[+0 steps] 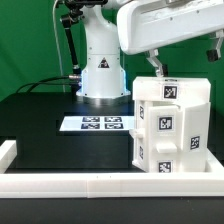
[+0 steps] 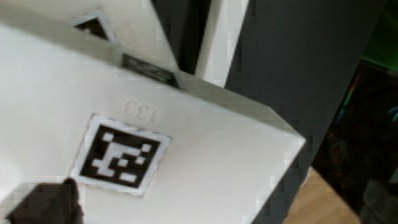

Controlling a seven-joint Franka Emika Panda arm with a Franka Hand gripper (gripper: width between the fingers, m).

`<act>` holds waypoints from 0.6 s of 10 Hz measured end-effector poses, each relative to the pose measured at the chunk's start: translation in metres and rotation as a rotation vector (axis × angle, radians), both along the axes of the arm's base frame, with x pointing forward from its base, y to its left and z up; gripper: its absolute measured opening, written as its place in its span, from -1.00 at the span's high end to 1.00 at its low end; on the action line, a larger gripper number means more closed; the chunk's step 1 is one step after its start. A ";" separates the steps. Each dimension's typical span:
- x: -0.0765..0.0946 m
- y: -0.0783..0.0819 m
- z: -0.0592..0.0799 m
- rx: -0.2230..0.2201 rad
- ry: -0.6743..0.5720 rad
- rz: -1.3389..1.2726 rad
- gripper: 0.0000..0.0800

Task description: Assemble cabinet

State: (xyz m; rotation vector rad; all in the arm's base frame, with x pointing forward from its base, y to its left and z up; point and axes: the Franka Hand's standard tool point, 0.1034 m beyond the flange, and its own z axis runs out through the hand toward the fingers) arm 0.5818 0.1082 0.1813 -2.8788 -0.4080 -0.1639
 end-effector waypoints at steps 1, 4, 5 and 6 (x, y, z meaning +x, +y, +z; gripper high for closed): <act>0.000 -0.001 0.000 -0.008 -0.015 0.060 -0.99; 0.003 -0.007 -0.001 -0.094 -0.119 0.505 -0.99; 0.004 -0.010 -0.003 -0.109 -0.141 0.626 -0.99; 0.004 -0.014 -0.005 -0.116 -0.150 0.691 -0.99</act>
Offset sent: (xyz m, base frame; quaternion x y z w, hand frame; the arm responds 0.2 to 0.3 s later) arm 0.0143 0.0062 0.0036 -0.0234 0.0017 -0.3214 0.9467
